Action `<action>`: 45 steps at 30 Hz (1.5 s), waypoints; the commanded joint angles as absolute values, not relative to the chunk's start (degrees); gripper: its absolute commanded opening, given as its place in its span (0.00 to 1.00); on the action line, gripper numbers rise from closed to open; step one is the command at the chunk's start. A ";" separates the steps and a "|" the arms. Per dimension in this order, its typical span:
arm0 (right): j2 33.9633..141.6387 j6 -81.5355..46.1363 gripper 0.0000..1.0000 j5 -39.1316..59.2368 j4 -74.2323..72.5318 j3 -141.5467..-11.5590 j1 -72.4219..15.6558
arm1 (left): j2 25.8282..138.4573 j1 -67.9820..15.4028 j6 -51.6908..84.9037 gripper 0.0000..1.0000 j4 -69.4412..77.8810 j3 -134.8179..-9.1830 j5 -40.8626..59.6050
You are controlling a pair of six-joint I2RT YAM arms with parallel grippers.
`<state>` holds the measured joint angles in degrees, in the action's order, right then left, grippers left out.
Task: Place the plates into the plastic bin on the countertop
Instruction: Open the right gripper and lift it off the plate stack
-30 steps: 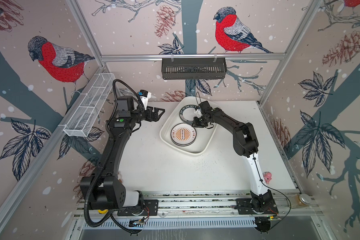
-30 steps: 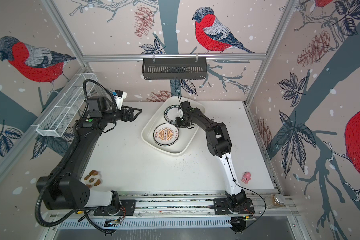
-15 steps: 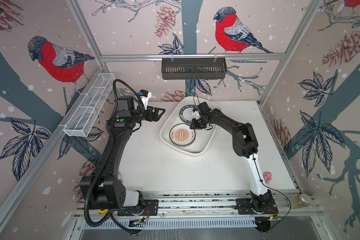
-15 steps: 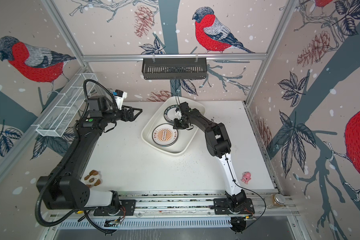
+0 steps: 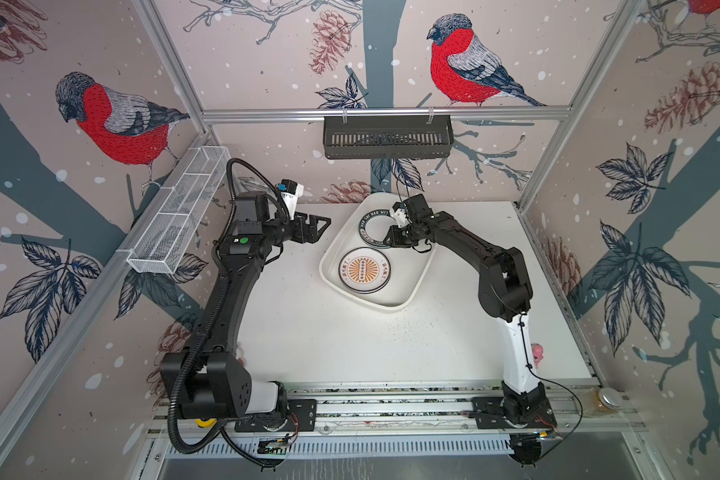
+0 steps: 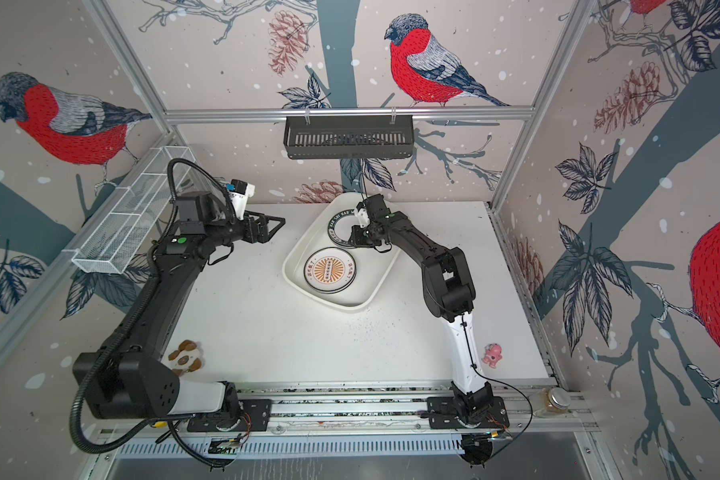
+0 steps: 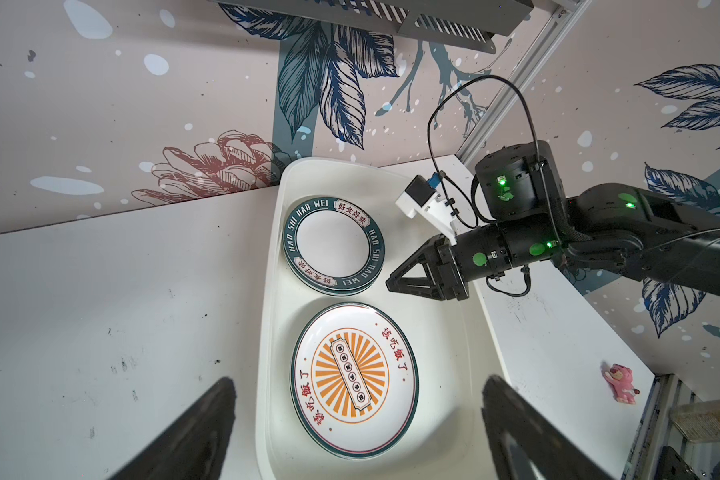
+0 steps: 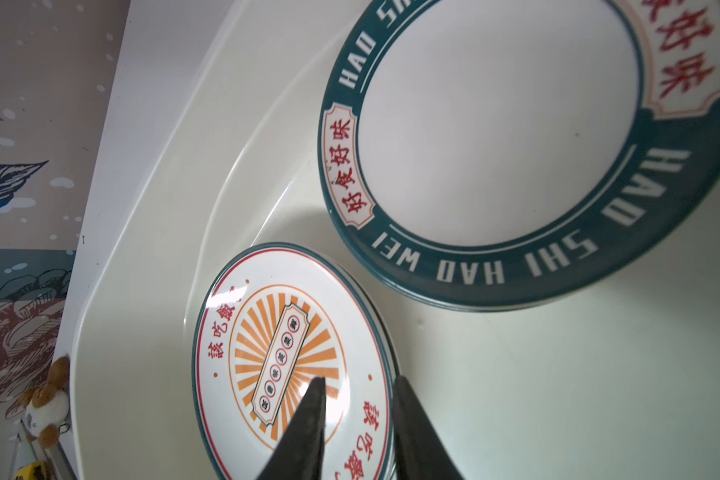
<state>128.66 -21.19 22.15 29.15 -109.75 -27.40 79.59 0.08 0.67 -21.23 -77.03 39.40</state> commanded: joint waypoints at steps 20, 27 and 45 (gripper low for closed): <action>138.74 -21.35 0.24 18.54 34.90 -116.73 -27.21 | 79.98 0.08 0.35 0.92 -19.82 -77.38 40.01; 139.35 -22.15 0.24 18.28 32.93 -116.96 -26.55 | 79.90 0.04 0.35 0.92 -19.79 -77.27 39.90; 140.11 -22.46 0.27 18.77 32.78 -119.06 -24.42 | 79.36 0.00 0.70 0.92 -19.51 -76.90 40.20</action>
<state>139.96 -22.52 19.14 33.50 -118.41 -24.49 79.83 0.03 1.19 -21.21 -77.03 39.38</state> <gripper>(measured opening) 0.270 0.919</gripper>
